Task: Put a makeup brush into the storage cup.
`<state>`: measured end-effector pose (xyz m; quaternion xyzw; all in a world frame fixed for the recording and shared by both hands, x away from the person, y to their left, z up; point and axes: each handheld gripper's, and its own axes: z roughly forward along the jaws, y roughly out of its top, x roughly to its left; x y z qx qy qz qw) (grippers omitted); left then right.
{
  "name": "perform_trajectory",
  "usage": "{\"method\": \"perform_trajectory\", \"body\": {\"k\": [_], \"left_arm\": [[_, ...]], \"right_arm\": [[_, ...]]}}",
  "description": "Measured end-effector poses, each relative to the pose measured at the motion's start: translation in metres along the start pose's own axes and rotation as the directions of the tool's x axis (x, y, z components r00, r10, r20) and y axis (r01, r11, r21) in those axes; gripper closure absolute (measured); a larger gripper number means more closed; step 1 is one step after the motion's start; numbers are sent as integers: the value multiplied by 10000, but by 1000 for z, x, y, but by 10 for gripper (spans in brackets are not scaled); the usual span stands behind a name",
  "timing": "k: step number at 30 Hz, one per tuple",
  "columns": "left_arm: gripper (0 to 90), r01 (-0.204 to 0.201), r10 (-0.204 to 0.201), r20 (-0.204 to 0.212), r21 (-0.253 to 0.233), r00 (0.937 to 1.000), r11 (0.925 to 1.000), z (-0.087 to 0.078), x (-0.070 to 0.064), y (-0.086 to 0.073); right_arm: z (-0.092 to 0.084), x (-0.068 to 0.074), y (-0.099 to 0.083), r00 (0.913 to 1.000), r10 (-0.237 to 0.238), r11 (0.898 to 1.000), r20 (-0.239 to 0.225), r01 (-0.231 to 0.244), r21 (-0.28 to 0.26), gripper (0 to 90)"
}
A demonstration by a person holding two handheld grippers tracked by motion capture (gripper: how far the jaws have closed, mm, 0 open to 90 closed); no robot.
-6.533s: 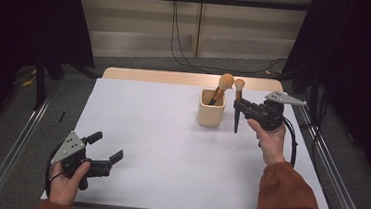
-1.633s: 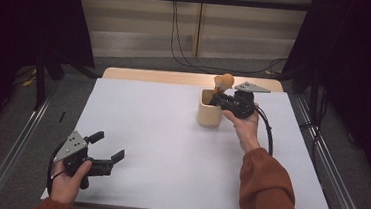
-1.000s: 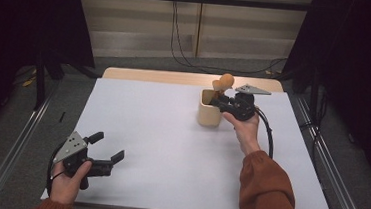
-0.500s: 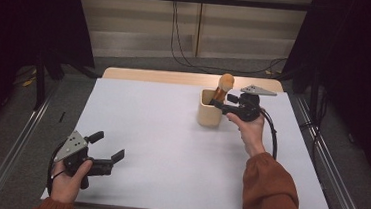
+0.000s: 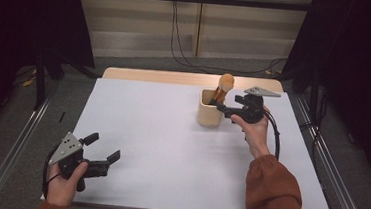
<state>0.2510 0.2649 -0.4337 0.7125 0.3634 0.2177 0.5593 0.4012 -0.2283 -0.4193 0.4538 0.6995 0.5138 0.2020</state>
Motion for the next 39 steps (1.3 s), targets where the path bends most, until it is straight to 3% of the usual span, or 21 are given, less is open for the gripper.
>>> {"method": "perform_trajectory", "body": {"k": [3, 6, 13, 17, 22, 25, 39], "left_arm": [[22, 24, -24, -41, 7, 10000, 10000, -1, 0, 0], [22, 34, -34, -102, 3, 9999, 10000, -2, -1, -1], [22, -44, 43, -79, -71, 10000, 10000, -6, -3, 0], [22, -54, 53, -32, -115, 10000, 9999, -5, -3, 0], [22, -47, 47, 16, -114, 10000, 9999, -3, -1, 1], [22, -56, 56, 3, -121, 10000, 9999, -3, -1, 1], [22, -35, 35, -73, -115, 10000, 9999, -5, -1, 0]], "right_arm": [[-2, 0, -1, 10000, -31, 10000, -87, 30, -62, 0], [-5, 1, -2, 9999, 80, 9998, -71, -81, -173, 41], [-19, 2, -5, 9986, 25, 9996, -525, -40, -280, 0], [-27, 5, -10, 10000, -40, 9994, 62, 42, -333, 0], [-31, 5, -13, 9994, 22, 9984, 343, -2, -568, 6], [-33, 8, -18, 9978, -241, 9981, 613, 275, -551, 10], [-48, 15, -28, 9972, -246, 9968, 712, 299, -745, 11]]}}
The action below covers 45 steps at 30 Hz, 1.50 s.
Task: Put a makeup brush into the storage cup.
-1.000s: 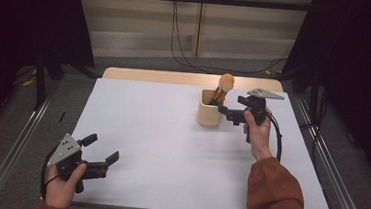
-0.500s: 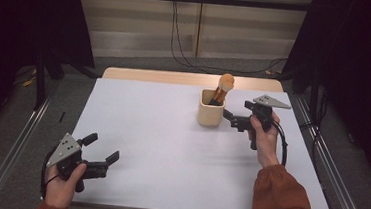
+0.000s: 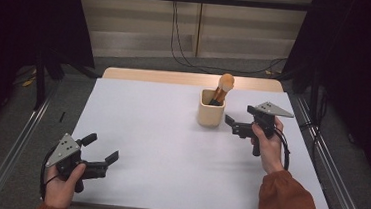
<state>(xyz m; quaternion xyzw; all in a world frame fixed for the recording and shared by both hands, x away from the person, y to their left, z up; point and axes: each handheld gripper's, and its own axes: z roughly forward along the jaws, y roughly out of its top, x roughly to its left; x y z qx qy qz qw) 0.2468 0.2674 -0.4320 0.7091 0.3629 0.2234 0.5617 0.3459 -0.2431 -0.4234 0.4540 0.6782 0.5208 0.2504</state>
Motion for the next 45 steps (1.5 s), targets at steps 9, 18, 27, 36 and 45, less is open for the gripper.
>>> {"method": "perform_trajectory", "body": {"k": [9, 18, 27, 36, 45], "left_arm": [[22, -72, 72, 29, -1, 10000, 10000, 1, 0, 0], [22, 107, -106, 88, -93, 9999, 9999, 2, -1, 0], [22, 175, -173, 109, -134, 9998, 9998, 1, -1, 1], [22, 193, -193, -10, -163, 9998, 9997, -2, -1, 0], [22, 257, -260, -184, -154, 9995, 9996, -4, 0, -1]], "right_arm": [[-13, 4, -8, 9997, -82, 9999, 250, 83, -69, 24], [-30, 2, -16, 9997, 92, 9999, 217, -91, -60, 7], [-50, 2, -26, 9990, 55, 9998, 434, -47, -194, 9], [-69, 0, -36, 9974, 10, 9997, 715, 8, -250, 13], [-87, 4, -43, 9953, -98, 9993, 961, 132, -354, 14]]}}
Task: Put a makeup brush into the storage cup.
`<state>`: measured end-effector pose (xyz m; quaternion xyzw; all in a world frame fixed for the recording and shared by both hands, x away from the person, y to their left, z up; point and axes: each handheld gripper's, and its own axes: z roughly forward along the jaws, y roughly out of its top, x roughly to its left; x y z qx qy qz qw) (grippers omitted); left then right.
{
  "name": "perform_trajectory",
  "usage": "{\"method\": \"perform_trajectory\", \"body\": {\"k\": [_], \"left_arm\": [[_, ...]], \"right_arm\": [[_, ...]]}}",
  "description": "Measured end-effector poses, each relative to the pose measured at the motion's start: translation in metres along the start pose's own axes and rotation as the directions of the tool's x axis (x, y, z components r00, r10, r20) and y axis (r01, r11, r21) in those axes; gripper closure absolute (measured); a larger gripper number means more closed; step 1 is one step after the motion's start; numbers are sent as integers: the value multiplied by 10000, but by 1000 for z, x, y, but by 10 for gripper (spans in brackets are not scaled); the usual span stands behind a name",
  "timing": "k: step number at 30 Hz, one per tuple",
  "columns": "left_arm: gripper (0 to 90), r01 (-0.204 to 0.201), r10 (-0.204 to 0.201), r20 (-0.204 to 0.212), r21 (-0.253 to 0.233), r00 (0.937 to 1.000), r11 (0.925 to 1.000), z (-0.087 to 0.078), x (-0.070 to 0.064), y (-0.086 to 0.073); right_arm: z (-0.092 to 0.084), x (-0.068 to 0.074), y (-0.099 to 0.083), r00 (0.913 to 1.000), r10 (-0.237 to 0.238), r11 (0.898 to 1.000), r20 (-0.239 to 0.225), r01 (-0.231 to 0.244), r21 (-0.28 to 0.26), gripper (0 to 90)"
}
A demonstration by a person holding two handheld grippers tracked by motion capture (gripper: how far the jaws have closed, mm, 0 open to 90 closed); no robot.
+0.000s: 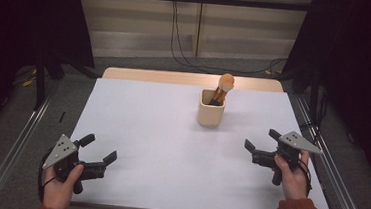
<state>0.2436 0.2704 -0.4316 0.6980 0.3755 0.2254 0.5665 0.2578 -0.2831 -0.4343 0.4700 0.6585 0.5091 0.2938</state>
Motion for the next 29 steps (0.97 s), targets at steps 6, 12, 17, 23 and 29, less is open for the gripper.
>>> {"method": "perform_trajectory", "body": {"k": [6, 12, 17, 23, 29], "left_arm": [[22, -46, 46, 55, 18, 10000, 10000, 0, -1, 0], [22, -47, 47, 65, 8, 10000, 10000, 0, -1, 0], [22, -92, 92, 54, 53, 9999, 9999, 0, -1, 0], [22, -95, 95, 109, 19, 9999, 10000, 0, 0, 1], [23, -61, 61, 70, 34, 10000, 10000, 1, 1, 1]], "right_arm": [[-12, -2, -8, 9999, 109, 9999, 122, -110, 45, 14], [-22, 0, -12, 9997, 39, 10000, 256, -38, -44, 14], [-30, 0, -15, 9996, 105, 9999, 269, -101, -137, 13], [-37, -5, -20, 9986, 361, 9992, 393, -354, -172, 14], [-34, -6, -21, 9989, 335, 9993, 338, -330, -147, 14]]}}
